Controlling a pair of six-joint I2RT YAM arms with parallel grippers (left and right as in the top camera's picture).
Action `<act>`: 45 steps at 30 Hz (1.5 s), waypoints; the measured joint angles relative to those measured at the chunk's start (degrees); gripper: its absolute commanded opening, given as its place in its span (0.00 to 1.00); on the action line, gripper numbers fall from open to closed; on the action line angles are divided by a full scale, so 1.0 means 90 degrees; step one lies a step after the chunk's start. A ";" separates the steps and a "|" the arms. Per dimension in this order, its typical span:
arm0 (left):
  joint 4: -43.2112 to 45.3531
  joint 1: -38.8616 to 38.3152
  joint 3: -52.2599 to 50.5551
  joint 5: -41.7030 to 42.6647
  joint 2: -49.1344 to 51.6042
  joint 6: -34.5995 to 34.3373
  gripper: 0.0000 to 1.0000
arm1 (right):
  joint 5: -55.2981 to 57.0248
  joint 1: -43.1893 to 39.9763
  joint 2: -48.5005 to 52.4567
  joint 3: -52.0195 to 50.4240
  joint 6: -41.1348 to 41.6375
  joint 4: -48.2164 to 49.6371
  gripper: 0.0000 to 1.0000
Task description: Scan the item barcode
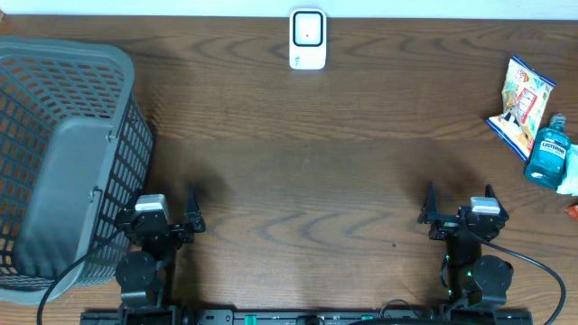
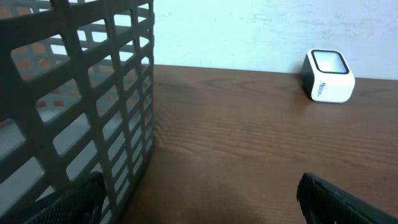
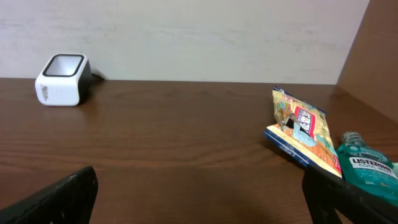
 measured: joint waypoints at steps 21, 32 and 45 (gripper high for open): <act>0.0459 0.0000 -0.0180 0.0032 -0.0002 -0.0187 0.98 | 0.0000 0.0000 0.0000 0.0000 0.0000 0.0000 0.99; 0.0459 0.0000 -0.0180 0.0032 -0.0002 -0.0187 0.98 | 0.0000 0.0000 0.0000 0.0000 0.0000 0.0000 0.99; 0.0459 0.0044 -0.0180 0.0032 -0.0002 -0.0187 0.98 | 0.0000 0.0000 0.0000 0.0000 0.0000 0.0000 0.99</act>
